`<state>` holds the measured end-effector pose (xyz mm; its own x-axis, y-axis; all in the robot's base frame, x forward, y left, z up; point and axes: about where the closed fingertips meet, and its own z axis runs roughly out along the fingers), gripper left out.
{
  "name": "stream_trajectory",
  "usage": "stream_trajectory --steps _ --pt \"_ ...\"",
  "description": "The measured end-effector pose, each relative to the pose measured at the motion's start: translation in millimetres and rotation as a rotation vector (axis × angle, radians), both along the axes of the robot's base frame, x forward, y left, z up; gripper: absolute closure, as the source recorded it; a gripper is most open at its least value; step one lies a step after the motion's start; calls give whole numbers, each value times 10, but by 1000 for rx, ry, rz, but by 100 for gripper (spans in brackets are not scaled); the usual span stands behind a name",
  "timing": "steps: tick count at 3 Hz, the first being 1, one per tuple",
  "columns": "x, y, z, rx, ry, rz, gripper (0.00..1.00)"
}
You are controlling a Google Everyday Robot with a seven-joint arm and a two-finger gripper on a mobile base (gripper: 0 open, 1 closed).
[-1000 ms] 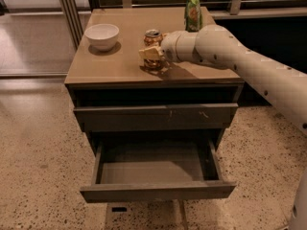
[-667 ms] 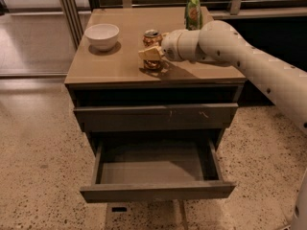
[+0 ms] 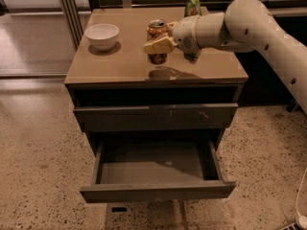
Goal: Place orange can into middle drawer
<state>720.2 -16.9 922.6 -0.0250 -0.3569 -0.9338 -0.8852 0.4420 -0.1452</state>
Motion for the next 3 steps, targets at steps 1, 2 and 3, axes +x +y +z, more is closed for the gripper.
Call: stream_trajectory --steps 1,2,3 --pt "-187 86 -108 -26 44 74 100" --pt "-187 88 -109 -26 44 74 100" --pt "-217 167 -92 -24 25 121 100"
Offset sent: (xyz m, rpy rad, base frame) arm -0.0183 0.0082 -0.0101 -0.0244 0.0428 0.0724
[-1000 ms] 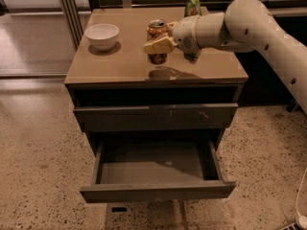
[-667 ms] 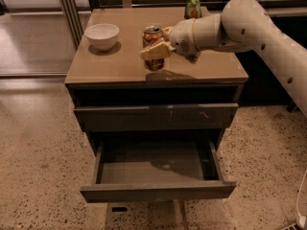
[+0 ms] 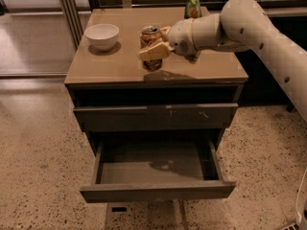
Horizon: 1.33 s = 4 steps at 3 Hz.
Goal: Place orange can into middle drawer
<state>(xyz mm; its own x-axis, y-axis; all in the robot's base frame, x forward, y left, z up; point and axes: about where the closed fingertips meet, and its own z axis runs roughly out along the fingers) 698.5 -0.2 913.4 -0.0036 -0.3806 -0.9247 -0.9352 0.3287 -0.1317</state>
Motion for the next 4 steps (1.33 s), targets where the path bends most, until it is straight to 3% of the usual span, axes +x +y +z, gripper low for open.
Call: stream_trajectory --steps 1,2,3,4 --pt "-292 -8 86 6 -25 48 100" --pt "-795 -89 154 2 -32 62 100" --pt "-1302 -135 -14 9 6 57 100" --pt "-1611 -100 -524 38 49 70 100"
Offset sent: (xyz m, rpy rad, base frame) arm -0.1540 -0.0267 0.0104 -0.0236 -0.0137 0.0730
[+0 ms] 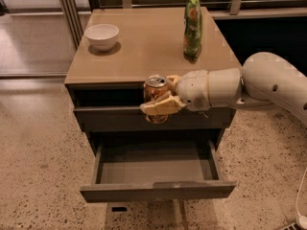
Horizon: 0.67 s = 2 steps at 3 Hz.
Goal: Place orange can into middle drawer
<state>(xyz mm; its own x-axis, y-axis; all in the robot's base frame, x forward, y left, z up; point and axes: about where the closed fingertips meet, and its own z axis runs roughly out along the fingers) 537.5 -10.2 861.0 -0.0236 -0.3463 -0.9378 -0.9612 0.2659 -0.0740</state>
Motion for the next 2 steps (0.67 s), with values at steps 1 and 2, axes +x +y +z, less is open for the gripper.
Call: stream_trajectory --steps 1,2 --pt "0 0 0 0 0 0 100" --pt "-17 -4 -237 -59 -21 19 100"
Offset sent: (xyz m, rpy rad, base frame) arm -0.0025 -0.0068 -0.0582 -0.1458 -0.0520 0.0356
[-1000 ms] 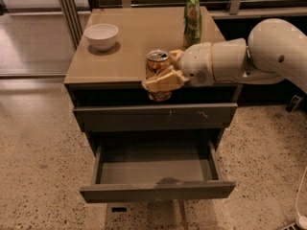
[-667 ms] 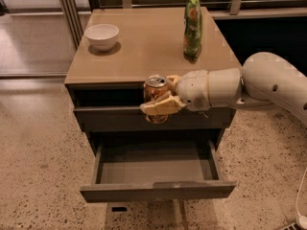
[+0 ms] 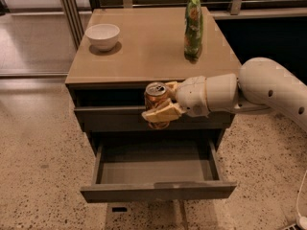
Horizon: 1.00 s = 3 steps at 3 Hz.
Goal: Place orange can into middle drawer
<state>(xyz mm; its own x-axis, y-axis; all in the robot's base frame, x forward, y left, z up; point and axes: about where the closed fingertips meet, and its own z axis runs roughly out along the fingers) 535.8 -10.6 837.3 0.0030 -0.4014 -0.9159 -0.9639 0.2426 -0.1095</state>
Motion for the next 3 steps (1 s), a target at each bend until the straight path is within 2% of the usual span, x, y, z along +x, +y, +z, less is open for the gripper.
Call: stream_trajectory --steps 1,2,3 --pt "-25 -26 -619 -20 -43 11 100" --pt "51 -4 -1403 30 -75 12 100" --pt "32 33 -1741 74 -35 19 100"
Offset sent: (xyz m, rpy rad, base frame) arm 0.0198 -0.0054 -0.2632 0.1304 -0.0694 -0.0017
